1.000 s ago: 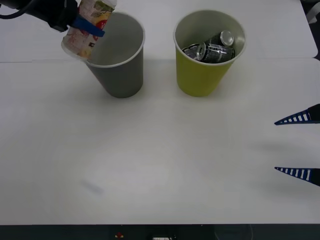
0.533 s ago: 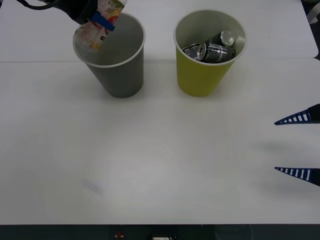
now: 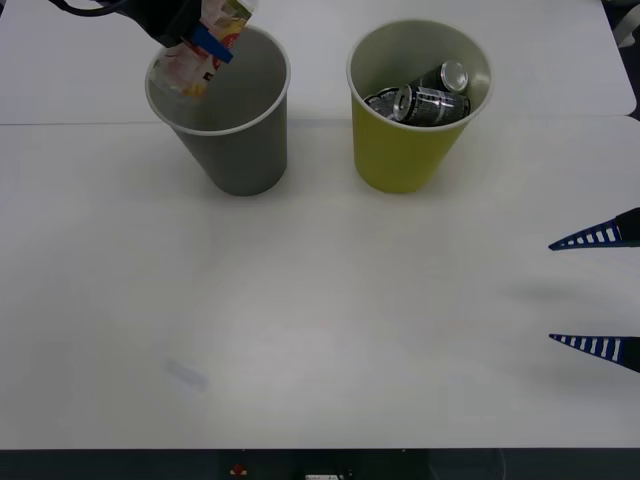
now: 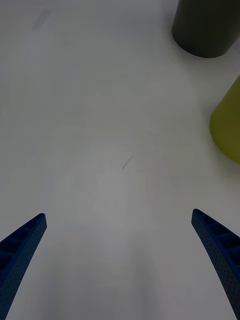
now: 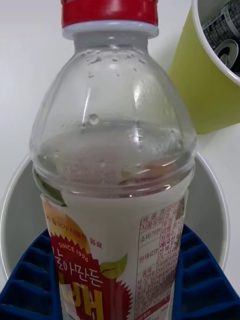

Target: Put the can into the green bin and the plastic bottle into the gray bin

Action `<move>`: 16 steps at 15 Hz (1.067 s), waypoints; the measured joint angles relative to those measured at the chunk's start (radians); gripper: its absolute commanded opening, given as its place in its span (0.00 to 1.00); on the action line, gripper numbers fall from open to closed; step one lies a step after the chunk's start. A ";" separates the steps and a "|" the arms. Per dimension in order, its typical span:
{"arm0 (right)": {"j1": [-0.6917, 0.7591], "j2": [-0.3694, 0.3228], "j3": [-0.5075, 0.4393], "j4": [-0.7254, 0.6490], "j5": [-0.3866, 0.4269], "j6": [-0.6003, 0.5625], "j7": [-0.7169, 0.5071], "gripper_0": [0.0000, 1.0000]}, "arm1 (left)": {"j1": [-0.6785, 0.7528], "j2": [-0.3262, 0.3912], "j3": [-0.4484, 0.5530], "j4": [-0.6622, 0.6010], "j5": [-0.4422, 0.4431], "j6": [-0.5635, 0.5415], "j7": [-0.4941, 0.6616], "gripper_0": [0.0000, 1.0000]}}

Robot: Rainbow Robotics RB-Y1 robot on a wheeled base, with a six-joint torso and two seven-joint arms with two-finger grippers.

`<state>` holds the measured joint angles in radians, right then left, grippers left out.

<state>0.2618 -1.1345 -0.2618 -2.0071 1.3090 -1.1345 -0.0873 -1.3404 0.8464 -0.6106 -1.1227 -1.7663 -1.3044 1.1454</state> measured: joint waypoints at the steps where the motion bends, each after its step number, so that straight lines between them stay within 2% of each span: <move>1: 0.000 0.000 0.000 0.000 0.000 0.000 0.000 1.00 | 0.001 -0.001 0.000 0.000 0.007 -0.001 -0.003 1.00; 6: 0.000 0.000 0.000 0.000 0.000 0.000 0.000 1.00 | 0.009 0.018 0.000 0.000 0.098 0.014 -0.057 1.00; 12: 0.000 0.000 0.000 0.000 0.000 0.000 0.000 1.00 | 0.124 0.125 0.031 -0.010 0.355 0.077 -0.354 1.00; 16: 0.000 0.000 0.000 0.000 0.000 0.000 0.000 1.00 | 0.265 0.193 0.126 -0.108 0.443 0.077 -0.491 1.00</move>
<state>0.2618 -1.1345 -0.2618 -2.0071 1.3090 -1.1345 -0.0873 -1.0757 1.0391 -0.4849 -1.2307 -1.3233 -1.2269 0.6543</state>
